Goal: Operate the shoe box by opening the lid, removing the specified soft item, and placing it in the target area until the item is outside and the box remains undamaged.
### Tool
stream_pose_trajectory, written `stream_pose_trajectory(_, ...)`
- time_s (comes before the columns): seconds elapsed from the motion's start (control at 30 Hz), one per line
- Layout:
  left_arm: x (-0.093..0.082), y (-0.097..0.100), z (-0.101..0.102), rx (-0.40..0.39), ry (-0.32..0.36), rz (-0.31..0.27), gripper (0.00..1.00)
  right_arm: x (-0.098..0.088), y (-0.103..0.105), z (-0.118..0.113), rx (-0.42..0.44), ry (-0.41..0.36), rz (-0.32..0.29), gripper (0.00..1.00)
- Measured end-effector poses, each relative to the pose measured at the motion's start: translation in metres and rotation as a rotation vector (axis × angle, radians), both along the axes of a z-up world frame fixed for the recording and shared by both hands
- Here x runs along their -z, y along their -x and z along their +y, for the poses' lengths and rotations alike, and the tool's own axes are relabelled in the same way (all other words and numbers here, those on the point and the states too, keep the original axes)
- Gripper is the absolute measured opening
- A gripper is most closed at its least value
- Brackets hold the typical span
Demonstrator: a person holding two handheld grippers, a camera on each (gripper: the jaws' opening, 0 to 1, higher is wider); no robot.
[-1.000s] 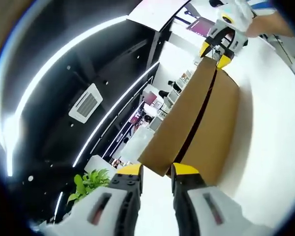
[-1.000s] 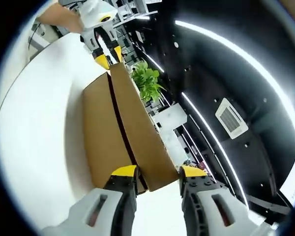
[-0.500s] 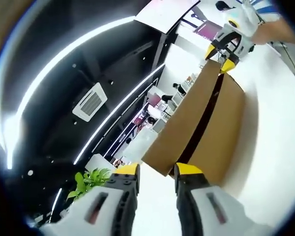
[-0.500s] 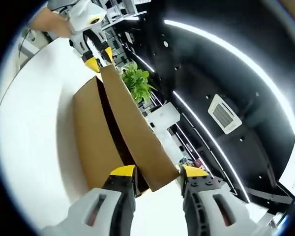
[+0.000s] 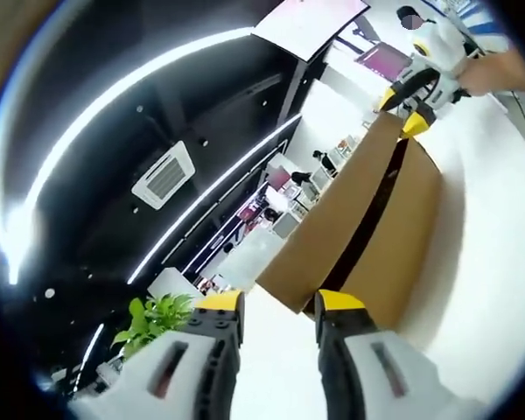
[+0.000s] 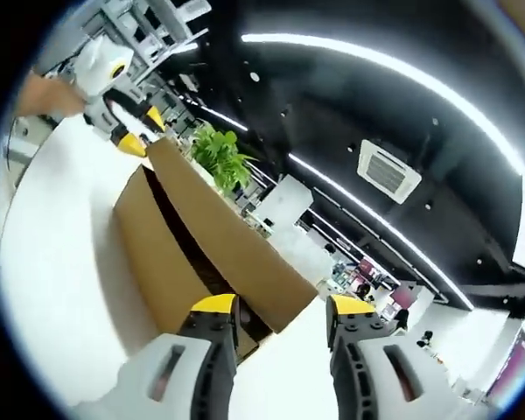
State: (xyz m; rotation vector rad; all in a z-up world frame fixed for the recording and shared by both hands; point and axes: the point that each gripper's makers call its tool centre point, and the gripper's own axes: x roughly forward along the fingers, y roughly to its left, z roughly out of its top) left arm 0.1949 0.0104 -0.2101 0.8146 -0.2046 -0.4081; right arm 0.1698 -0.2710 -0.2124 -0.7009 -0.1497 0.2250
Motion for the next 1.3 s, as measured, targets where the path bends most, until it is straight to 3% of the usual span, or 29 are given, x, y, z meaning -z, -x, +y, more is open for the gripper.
stream_pose_trajectory(0.33, 0.002, 0.0, -0.003, 0.012, 0.044, 0.017, 0.31, 0.002, -0.001, 0.005, -0.016, -0.073, 0.016, 0.37)
stream_pose_trajectory(0.53, 0.001, 0.002, -0.011, 0.066, 0.135, 0.06, 0.3, 0.003, -0.003, 0.005, -0.019, -0.138, 0.029, 0.37)
stream_pose_trajectory(0.67, 0.0, 0.003, -0.012, 0.055, 0.115, 0.047, 0.31, 0.004, -0.004, 0.007, -0.01, -0.143, 0.027, 0.38)
stream_pose_trajectory(1.0, -0.002, 0.001, -0.012, 0.07, 0.172, 0.041, 0.33, -0.001, -0.006, 0.007, -0.001, -0.183, 0.014, 0.38)
stream_pose_trajectory(1.3, -0.004, -0.001, -0.015, 0.076, 0.168, 0.02, 0.37, -0.005, -0.012, 0.006, 0.027, -0.251, 0.004, 0.37)
